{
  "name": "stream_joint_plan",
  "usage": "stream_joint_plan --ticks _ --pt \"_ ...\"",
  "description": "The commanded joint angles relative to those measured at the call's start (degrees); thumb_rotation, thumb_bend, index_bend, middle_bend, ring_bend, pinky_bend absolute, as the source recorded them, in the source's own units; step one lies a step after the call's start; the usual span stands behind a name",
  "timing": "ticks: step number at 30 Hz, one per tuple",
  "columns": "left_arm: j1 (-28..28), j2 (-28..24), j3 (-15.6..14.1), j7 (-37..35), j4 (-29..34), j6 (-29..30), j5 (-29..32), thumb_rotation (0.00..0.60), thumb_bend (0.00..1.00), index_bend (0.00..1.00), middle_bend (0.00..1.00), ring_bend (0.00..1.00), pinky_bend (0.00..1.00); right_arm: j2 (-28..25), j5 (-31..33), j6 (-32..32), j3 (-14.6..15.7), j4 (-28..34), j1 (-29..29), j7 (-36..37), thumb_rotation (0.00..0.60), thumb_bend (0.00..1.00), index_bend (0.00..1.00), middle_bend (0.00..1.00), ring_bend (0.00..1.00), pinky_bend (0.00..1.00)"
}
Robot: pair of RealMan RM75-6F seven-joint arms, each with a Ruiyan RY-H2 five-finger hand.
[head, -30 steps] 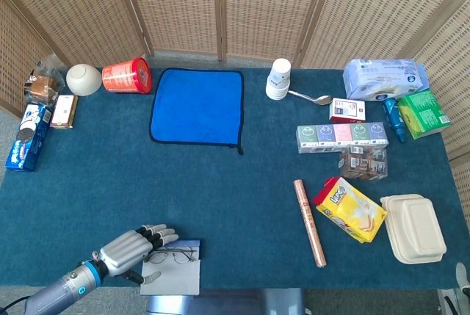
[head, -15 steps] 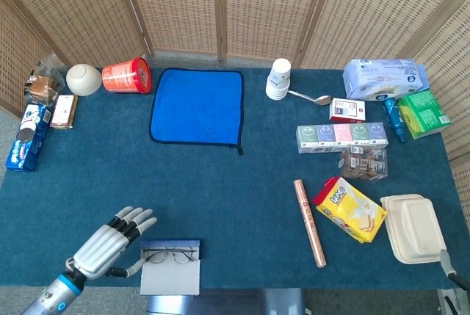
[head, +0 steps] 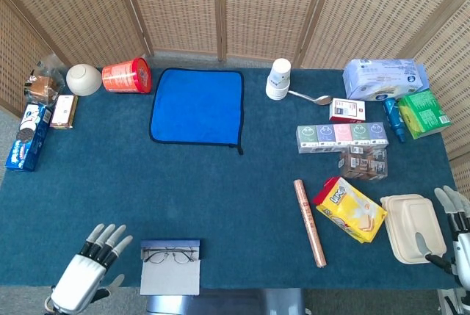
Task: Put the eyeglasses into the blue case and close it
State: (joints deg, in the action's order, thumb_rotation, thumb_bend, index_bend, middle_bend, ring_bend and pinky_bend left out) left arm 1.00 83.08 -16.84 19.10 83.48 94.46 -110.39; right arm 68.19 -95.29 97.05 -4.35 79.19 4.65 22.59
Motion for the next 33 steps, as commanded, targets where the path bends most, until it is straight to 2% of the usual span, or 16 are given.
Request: stream_joint_plan --ticks 1,8,17,30,33 --pt "2.2 2.2 -0.5 2.4 -2.5 0.9 -0.9 0.6 0.26 0.17 0.07 0.0 0.01 0.1 -0.6 0.1 0.4 -0.6 -0.4 0.5 0.6 0.36 0.0 0.01 0.0 0.11" --pt "4.7 5.2 -0.8 4.9 -6.5 0.8 -1.8 0.6 0.26 0.22 0.08 0.0 0.0 -0.1 -1.3 1.2 1.1 -1.8 -0.7 2.0 0.6 0.36 0.0 0.01 0.0 0.11" --pt "5.4 7.0 -0.8 8.3 -11.3 1.4 -5.3 0.6 0.26 0.22 0.06 0.0 0.0 -0.1 -1.5 2.7 1.4 -2.3 -0.8 3.0 0.6 0.36 0.0 0.01 0.0 0.11" --pt "7.8 10.6 0.5 14.1 -19.1 4.8 -8.3 0.6 0.24 0.12 0.03 0.0 0.0 -0.3 -2.2 5.3 1.7 -3.7 -0.8 5.6 0.6 0.36 0.0 0.01 0.0 0.11" --pt "8.5 11.0 0.1 12.7 -19.9 5.1 -8.1 0.6 0.24 0.11 0.03 0.0 0.0 -0.3 -3.0 6.1 2.0 -4.0 -0.8 6.2 0.6 0.36 0.0 0.01 0.0 0.11"
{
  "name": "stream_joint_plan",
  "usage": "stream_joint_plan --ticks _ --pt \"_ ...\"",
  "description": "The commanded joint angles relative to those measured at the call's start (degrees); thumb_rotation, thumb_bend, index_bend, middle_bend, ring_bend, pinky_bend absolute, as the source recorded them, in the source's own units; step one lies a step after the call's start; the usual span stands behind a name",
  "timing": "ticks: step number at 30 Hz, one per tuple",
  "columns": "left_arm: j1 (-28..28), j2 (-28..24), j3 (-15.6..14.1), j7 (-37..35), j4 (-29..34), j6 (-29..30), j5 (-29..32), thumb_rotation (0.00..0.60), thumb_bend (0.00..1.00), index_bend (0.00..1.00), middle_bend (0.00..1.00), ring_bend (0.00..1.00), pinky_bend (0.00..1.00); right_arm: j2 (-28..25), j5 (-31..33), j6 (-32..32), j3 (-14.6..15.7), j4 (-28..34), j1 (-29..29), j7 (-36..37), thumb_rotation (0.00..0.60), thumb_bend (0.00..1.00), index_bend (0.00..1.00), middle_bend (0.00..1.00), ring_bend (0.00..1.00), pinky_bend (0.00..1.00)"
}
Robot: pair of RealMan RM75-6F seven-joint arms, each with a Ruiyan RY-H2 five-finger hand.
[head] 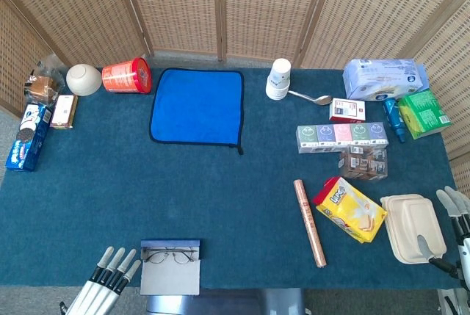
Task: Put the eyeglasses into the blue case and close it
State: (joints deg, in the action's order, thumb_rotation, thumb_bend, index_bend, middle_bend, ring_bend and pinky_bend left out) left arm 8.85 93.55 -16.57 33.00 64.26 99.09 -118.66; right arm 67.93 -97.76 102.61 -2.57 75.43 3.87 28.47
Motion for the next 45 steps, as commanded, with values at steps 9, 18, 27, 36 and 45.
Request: stream_joint_plan --ticks 9,18,27,36,45 --pt "0.9 1.0 -0.5 -6.9 -0.8 -1.7 2.7 0.6 0.24 0.07 0.01 0.0 0.0 -0.6 -0.1 3.7 0.8 -1.5 1.6 2.3 0.6 0.36 0.0 0.01 0.0 0.11" --pt "-2.0 -0.5 -0.5 -12.3 -0.7 -5.1 3.5 0.6 0.25 0.06 0.0 0.0 0.0 -0.7 0.3 6.0 1.2 -2.9 3.1 4.2 0.6 0.35 0.0 0.01 0.0 0.11" --pt "-4.5 -1.8 -0.6 -11.1 -1.3 -7.3 2.0 0.479 0.24 0.05 0.0 0.0 0.0 -0.4 0.8 7.2 1.4 -4.3 4.0 5.8 0.6 0.35 0.0 0.01 0.0 0.11" --pt "-8.0 -3.3 -0.2 -8.7 0.4 -11.5 1.2 0.441 0.24 0.04 0.0 0.0 0.0 -0.7 1.5 9.6 1.0 -5.1 5.3 8.6 0.6 0.35 0.0 0.01 0.0 0.11" --pt "-10.0 -3.8 0.1 -5.7 2.6 -13.6 0.4 0.444 0.25 0.03 0.0 0.0 0.0 -0.5 2.1 10.4 0.8 -6.3 6.0 10.2 0.6 0.35 0.0 0.01 0.0 0.11"
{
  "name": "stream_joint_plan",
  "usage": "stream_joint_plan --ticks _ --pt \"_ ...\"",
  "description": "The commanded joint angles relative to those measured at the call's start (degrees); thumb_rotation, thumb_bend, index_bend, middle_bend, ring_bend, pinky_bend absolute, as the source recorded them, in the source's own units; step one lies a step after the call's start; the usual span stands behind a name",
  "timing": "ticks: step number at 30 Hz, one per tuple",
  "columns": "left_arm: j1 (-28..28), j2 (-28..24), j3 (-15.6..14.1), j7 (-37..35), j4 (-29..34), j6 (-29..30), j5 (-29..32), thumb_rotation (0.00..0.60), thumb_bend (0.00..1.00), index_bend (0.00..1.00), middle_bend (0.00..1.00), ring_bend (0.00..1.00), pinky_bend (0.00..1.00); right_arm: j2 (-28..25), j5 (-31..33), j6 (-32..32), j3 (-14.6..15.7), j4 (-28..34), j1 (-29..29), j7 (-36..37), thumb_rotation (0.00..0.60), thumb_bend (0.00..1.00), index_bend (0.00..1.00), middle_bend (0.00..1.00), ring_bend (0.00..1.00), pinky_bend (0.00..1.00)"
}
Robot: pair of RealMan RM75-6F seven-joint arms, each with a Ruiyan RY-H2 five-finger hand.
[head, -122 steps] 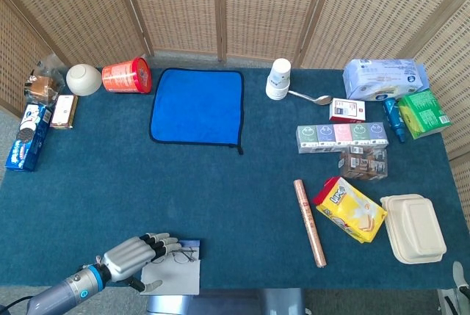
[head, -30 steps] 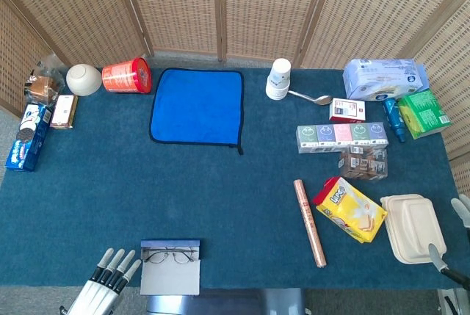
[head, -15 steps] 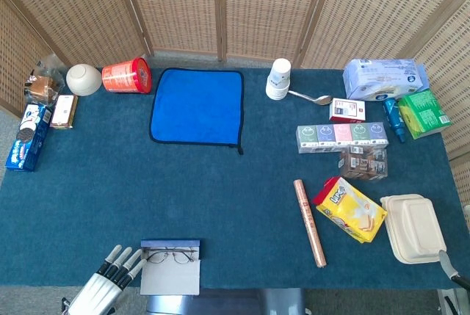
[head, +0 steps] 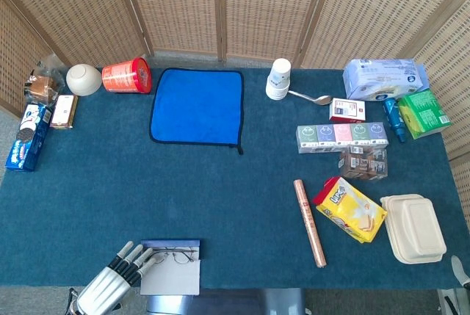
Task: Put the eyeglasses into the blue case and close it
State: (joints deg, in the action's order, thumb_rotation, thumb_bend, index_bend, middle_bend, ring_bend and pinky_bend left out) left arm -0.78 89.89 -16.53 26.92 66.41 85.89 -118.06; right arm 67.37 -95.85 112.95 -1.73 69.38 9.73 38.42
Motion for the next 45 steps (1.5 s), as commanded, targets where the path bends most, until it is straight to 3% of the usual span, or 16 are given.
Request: stream_joint_plan --ticks 1,8,21,34,45 --pt "-0.6 -0.2 0.1 0.5 0.7 -0.6 -0.2 0.44 0.25 0.03 0.0 0.0 0.0 0.1 0.3 0.1 -0.1 -0.4 0.1 0.5 0.6 0.35 0.0 0.01 0.0 0.12" --pt "-2.4 -1.2 -0.2 2.4 2.7 -3.8 -0.3 0.405 0.25 0.03 0.0 0.0 0.0 0.6 0.9 0.4 -0.4 -1.6 0.7 1.8 0.6 0.35 0.0 0.01 0.0 0.12" --pt "-5.0 -1.8 0.5 3.9 5.9 -6.3 -0.5 0.398 0.25 0.03 0.0 0.0 0.0 0.8 1.7 1.5 -0.8 -2.7 1.8 3.2 0.6 0.35 0.0 0.01 0.0 0.12" --pt "-6.3 -1.6 2.7 4.9 8.5 -4.8 -0.3 0.396 0.25 0.02 0.0 0.0 0.0 1.4 2.8 1.9 -1.1 -4.5 3.0 4.6 0.6 0.35 0.0 0.01 0.0 0.12" --pt "-6.7 1.7 5.2 5.8 9.2 -6.4 3.0 0.392 0.25 0.04 0.0 0.0 0.0 1.7 4.0 2.0 -1.6 -6.1 4.1 6.4 0.6 0.35 0.0 0.01 0.0 0.13"
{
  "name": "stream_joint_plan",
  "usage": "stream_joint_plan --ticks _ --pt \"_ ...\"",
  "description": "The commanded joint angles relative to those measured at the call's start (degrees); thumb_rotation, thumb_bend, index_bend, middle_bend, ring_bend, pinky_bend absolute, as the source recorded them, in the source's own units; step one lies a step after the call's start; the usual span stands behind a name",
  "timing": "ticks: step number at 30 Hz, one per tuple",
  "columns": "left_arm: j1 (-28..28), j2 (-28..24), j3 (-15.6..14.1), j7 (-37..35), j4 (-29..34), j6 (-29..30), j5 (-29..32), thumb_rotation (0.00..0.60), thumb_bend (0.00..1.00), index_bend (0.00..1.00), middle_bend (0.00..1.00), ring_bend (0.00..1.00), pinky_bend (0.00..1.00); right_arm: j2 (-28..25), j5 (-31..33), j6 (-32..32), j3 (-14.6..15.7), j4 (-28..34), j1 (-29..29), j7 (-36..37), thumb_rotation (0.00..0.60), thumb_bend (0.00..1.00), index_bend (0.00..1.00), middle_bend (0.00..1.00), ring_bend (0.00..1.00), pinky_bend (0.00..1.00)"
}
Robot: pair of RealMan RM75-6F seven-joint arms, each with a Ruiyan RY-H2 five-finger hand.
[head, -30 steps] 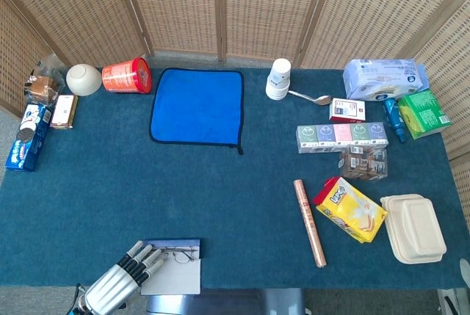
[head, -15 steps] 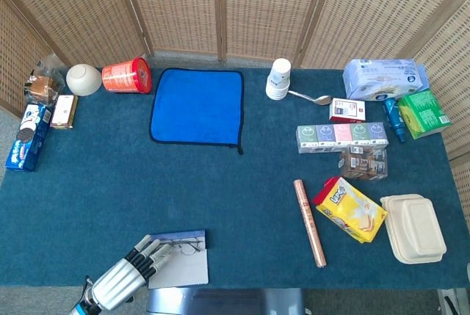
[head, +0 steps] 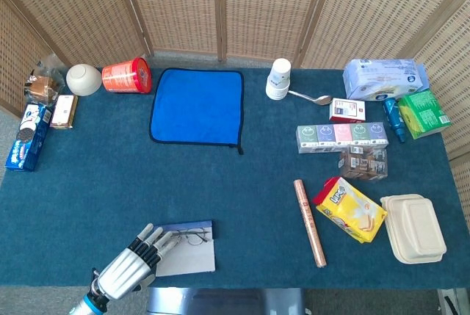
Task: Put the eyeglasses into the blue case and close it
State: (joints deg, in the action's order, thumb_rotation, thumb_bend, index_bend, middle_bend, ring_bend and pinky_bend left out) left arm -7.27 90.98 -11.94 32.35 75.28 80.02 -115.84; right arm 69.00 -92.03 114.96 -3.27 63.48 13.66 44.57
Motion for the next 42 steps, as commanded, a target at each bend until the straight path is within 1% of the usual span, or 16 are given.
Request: stream_joint_plan --ticks 1,5,10,11,14,24,29,32,35,40,42 --pt "-0.3 0.7 0.8 0.6 0.5 -0.7 0.9 0.394 0.25 0.04 0.0 0.0 0.0 0.1 0.2 0.0 -0.1 -0.3 0.2 0.4 0.6 0.35 0.0 0.01 0.0 0.13" --pt "-0.6 1.1 1.5 1.2 1.3 -0.9 1.4 0.39 0.25 0.05 0.0 0.0 0.0 0.3 0.5 -0.1 -0.2 -0.9 0.4 0.8 0.6 0.35 0.0 0.01 0.0 0.13" --pt "-0.9 1.9 3.1 1.6 2.5 -0.8 3.2 0.394 0.24 0.05 0.0 0.0 0.0 0.4 1.0 0.1 -0.6 -1.6 0.9 1.7 0.6 0.35 0.0 0.01 0.0 0.13" --pt "-1.0 2.1 3.8 1.9 3.0 -1.1 4.0 0.392 0.24 0.05 0.0 0.0 0.0 0.4 1.4 0.1 -0.7 -1.9 1.2 1.9 0.6 0.35 0.0 0.01 0.0 0.13" --pt "-1.4 2.7 5.0 2.9 4.2 -2.5 5.9 0.388 0.25 0.05 0.0 0.0 0.0 0.5 2.0 0.1 -0.9 -2.3 1.7 2.6 0.6 0.35 0.0 0.01 0.0 0.13" --pt "-3.5 5.3 7.4 5.3 6.8 -7.9 11.3 0.377 0.25 0.06 0.0 0.0 0.0 0.6 2.8 0.2 -1.3 -2.8 2.8 3.2 0.6 0.35 0.0 0.01 0.0 0.13" --pt "-4.6 6.4 8.0 6.5 8.1 -9.0 12.0 0.38 0.25 0.08 0.0 0.0 0.0 0.6 3.0 0.4 -1.5 -2.9 3.4 3.5 0.6 0.35 0.0 0.01 0.0 0.14" --pt "-5.2 6.9 8.1 6.2 8.4 -9.0 12.0 0.376 0.25 0.11 0.0 0.0 0.0 0.7 3.1 0.4 -1.6 -3.1 3.6 3.7 0.6 0.34 0.0 0.01 0.0 0.14" --pt "-5.8 7.5 7.9 5.7 8.5 -9.0 11.8 0.377 0.25 0.16 0.0 0.0 0.0 0.7 3.1 0.3 -1.6 -3.2 3.7 3.7 0.6 0.34 0.0 0.01 0.0 0.14" --pt "-6.3 7.8 7.5 5.8 8.1 -9.3 12.1 0.366 0.26 0.29 0.0 0.0 0.0 0.6 3.0 0.2 -1.7 -3.0 3.9 4.0 0.6 0.34 0.0 0.01 0.0 0.15" --pt "-6.4 8.0 7.4 5.6 7.9 -9.5 12.5 0.368 0.27 0.33 0.01 0.0 0.0 0.6 3.0 0.0 -1.6 -3.0 4.0 4.1 0.6 0.34 0.0 0.01 0.0 0.15"
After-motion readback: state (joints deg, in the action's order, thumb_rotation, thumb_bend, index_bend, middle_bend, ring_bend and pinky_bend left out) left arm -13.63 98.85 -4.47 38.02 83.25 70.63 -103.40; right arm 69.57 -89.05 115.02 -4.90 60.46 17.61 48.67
